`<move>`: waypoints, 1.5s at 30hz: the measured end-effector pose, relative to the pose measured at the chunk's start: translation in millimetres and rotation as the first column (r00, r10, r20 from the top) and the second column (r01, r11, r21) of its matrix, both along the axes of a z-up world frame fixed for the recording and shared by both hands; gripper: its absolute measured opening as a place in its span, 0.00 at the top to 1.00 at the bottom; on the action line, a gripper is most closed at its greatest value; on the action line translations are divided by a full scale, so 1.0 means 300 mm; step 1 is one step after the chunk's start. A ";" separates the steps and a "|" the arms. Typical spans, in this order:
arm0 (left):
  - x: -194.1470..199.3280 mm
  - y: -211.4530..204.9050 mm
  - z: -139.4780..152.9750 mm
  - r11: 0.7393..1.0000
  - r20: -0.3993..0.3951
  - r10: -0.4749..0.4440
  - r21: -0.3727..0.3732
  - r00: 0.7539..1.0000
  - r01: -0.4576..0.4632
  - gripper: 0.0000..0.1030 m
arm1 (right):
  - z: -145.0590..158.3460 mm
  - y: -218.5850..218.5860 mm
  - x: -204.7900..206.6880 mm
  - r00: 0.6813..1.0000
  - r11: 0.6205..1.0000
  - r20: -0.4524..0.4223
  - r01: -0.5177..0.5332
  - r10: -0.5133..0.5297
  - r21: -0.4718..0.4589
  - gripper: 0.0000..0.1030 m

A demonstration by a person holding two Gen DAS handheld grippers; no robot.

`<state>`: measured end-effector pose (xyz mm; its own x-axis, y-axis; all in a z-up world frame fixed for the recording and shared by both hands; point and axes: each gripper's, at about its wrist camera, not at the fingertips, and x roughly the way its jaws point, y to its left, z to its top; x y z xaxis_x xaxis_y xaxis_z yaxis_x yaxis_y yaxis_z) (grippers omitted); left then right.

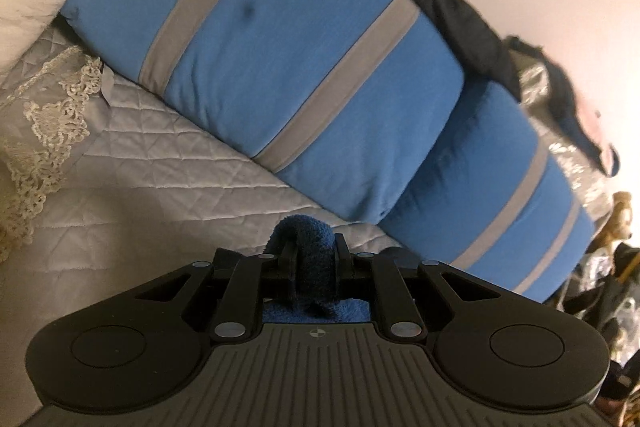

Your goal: Fold clothes

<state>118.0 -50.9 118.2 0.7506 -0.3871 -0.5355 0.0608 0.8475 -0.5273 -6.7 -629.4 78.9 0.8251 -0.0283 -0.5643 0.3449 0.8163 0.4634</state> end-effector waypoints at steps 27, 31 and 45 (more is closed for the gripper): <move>0.225 -0.014 -0.198 0.990 -0.152 0.082 -0.102 0.985 -0.098 0.82 | -0.235 -0.008 0.277 0.984 0.998 -0.178 -0.011 -0.001 -0.066 0.93; 0.234 0.019 -0.209 0.967 -0.183 0.081 -0.225 0.980 -0.122 0.66 | -0.224 -0.030 0.268 0.989 1.000 -0.148 0.002 -0.002 0.000 0.54; 0.135 -0.163 0.054 0.988 0.028 0.006 0.154 1.000 -0.010 0.23 | -0.046 0.106 0.219 0.989 0.963 -0.030 -0.146 0.143 -0.225 0.00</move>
<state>158.5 -99.7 134.2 0.7686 -0.2954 -0.5674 0.0662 0.9190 -0.3887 59.1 -597.5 65.2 0.8221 -0.0373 -0.5682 0.2204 0.9410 0.2570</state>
